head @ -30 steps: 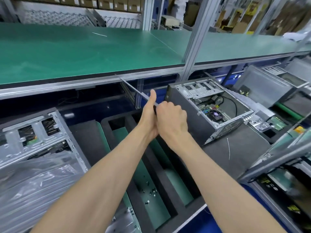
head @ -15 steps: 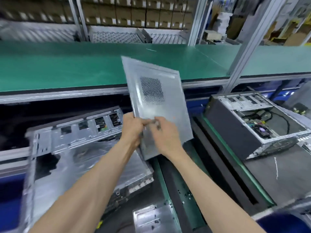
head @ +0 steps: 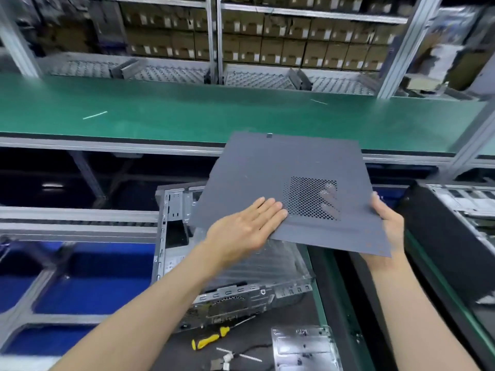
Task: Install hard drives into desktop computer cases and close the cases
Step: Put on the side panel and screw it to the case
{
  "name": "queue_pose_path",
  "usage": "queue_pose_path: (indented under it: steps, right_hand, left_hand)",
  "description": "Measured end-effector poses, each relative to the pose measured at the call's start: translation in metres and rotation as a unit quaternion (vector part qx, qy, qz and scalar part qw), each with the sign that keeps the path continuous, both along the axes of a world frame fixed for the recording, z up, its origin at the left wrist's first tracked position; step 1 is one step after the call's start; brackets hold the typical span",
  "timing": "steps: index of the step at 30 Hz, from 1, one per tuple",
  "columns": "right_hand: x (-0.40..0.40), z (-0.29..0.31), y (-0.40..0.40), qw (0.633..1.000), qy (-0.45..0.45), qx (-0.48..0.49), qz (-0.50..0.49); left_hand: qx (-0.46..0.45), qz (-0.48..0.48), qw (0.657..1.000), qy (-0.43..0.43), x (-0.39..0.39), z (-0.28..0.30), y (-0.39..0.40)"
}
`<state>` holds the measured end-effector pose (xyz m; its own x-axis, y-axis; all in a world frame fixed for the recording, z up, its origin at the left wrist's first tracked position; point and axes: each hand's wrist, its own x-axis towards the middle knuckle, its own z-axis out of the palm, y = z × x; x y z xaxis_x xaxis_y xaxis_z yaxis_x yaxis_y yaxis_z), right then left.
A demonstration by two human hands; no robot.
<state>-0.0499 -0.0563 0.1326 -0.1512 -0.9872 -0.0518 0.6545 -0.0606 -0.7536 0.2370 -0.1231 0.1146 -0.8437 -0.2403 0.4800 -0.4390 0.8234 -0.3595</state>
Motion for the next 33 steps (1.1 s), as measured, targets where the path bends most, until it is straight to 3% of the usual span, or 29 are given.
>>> queue_pose_path:
  steps: [3, 11, 18, 21, 25, 29, 33]
  right_hand:
    - [0.008, -0.015, -0.012, 0.986, 0.136, 0.096, -0.01]
    - [0.066, -0.047, -0.035, 0.977, 0.163, 0.128, 0.044]
    - [0.064, -0.059, -0.049, 0.941, 0.277, 0.173, 0.094]
    - [0.047, -0.057, -0.052, 0.904, 0.361, 0.214, 0.082]
    - [0.047, -0.054, -0.065, 0.803, 0.557, 0.201, 0.065]
    - [0.061, -0.067, -0.065, 0.723, 0.658, 0.173, 0.116]
    - [0.079, -0.086, -0.064, 0.715, 0.661, 0.193, 0.117]
  left_hand:
    - [-0.018, 0.025, 0.999, -0.028, 0.024, -0.012, 0.014]
    - [-0.031, 0.195, 0.98, 0.014, 0.079, -0.02, 0.052]
    - [0.181, 0.286, 0.94, -0.036, 0.071, -0.045, 0.072]
    - [0.271, 0.31, 0.907, -0.086, 0.048, -0.055, 0.068]
    - [0.291, 0.327, 0.894, -0.097, 0.042, -0.065, 0.076]
    - [0.313, 0.341, 0.88, -0.106, 0.051, -0.074, 0.082]
    - [0.36, 0.33, 0.868, -0.093, 0.053, -0.074, 0.082]
